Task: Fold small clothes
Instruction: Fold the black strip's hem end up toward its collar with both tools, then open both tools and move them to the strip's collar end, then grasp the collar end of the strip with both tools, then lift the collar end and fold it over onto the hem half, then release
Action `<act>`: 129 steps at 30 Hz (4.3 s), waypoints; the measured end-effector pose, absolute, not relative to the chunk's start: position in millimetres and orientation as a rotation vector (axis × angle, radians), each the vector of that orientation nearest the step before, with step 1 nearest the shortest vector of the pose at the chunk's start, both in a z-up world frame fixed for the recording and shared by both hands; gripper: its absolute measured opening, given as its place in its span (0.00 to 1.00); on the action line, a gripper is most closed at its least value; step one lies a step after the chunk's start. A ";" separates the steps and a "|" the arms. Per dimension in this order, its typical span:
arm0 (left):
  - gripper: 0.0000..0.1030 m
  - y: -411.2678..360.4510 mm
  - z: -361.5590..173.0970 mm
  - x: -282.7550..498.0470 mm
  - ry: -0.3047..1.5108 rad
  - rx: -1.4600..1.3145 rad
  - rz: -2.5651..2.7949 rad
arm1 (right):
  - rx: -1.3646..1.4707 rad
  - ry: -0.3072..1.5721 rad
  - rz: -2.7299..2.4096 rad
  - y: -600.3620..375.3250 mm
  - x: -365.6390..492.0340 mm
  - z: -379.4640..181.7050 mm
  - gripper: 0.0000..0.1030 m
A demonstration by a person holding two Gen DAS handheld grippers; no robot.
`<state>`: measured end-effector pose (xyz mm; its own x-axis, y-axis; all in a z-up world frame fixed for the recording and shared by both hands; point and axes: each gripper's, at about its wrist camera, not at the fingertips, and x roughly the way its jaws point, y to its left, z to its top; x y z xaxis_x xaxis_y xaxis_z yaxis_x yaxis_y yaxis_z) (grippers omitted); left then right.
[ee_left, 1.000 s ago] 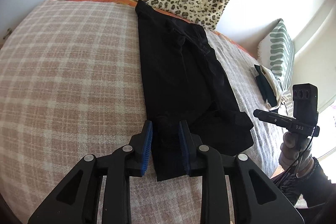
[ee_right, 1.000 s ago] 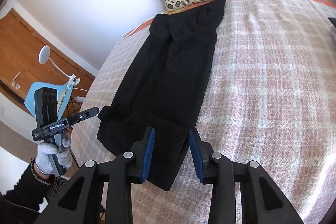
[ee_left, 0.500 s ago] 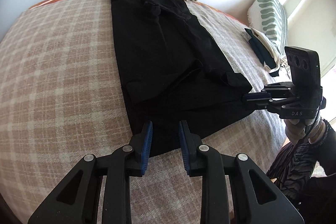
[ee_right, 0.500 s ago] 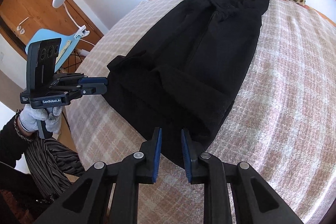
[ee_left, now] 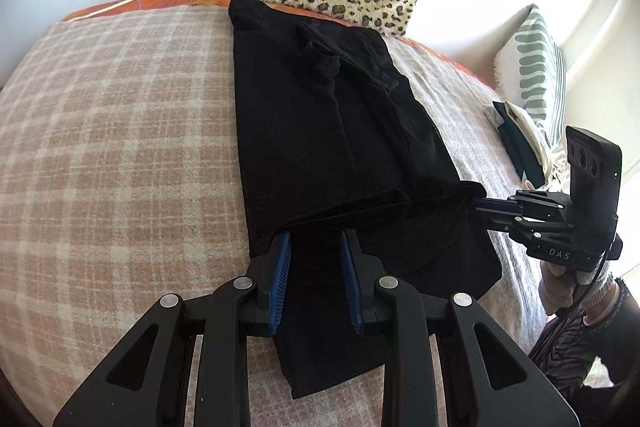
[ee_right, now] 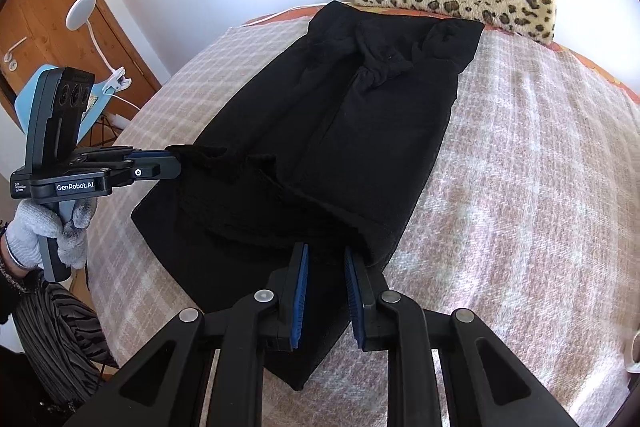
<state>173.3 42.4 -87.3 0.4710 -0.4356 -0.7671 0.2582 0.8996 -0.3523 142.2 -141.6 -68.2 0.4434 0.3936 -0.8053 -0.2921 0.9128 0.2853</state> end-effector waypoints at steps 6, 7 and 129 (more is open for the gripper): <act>0.23 39.6 -65.9 158.8 0.932 -0.201 -0.518 | 0.139 1.025 0.381 -147.8 165.2 -67.2 0.18; 0.23 33.8 -66.4 153.9 0.936 -0.187 -0.560 | 0.148 1.024 0.370 -150.7 168.1 -66.4 0.18; 0.04 57.3 -74.1 492.8 0.906 -0.299 -0.476 | 0.470 0.959 0.381 -248.1 447.6 -73.6 0.03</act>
<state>492.8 57.3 -74.1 0.5243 -0.5137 -0.6791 0.2677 0.8565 -0.4413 447.6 -248.1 -73.6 0.5225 0.5063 -0.6861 -0.1023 0.8360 0.5391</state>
